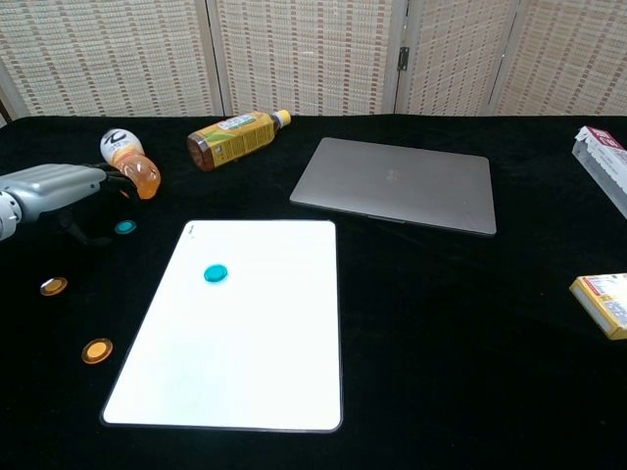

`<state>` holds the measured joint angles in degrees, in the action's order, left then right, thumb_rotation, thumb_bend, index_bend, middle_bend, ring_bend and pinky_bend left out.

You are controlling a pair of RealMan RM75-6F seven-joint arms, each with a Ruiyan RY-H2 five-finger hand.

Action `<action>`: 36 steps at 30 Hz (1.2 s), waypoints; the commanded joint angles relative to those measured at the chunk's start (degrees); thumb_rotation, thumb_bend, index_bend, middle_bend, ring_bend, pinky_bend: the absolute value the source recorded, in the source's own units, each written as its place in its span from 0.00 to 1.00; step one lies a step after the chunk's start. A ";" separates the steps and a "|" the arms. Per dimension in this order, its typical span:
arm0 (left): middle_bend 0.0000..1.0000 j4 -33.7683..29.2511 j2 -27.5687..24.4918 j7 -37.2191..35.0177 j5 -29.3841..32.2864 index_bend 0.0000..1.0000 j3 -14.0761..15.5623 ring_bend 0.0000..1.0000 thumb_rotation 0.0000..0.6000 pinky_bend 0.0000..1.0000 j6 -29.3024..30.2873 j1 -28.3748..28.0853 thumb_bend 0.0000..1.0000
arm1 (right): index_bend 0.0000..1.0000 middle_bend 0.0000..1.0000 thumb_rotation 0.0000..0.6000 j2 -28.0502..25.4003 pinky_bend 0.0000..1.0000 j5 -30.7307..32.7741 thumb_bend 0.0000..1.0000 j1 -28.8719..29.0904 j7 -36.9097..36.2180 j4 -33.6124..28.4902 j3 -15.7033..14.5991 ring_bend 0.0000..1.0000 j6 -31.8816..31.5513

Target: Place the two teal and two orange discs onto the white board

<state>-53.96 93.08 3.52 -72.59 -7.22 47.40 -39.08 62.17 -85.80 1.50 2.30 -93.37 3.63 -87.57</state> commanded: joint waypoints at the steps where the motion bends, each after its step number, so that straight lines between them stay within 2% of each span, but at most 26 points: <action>1: 0.19 0.28 0.18 0.48 0.66 0.27 -0.20 0.08 1.00 0.00 -0.71 -0.23 0.39 | 0.00 0.00 1.00 0.05 0.00 0.01 0.43 -0.01 -0.03 0.08 0.00 0.00 0.01; 22: 0.32 2.00 1.44 1.39 2.14 0.35 -0.41 0.16 1.00 0.00 -2.58 -0.79 0.39 | 0.00 0.00 1.00 0.36 0.00 0.49 0.43 0.10 -0.39 0.59 0.02 0.00 0.72; 29: 0.39 0.79 0.87 1.60 1.99 0.41 0.04 0.22 1.00 0.00 -2.12 -0.20 0.39 | 0.00 0.00 1.00 0.39 0.00 0.30 0.43 0.15 -0.26 0.50 0.04 0.00 0.66; 36: 0.40 -2.92 -1.21 2.51 0.84 0.42 1.23 0.23 1.00 0.00 0.07 1.31 0.39 | 0.00 0.00 1.00 0.36 0.00 0.22 0.43 0.01 -0.06 0.29 -0.04 0.00 0.49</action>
<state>-56.15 92.44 5.72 -71.40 -6.36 46.97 -38.18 62.53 -85.58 1.51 2.23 -93.08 3.59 -87.08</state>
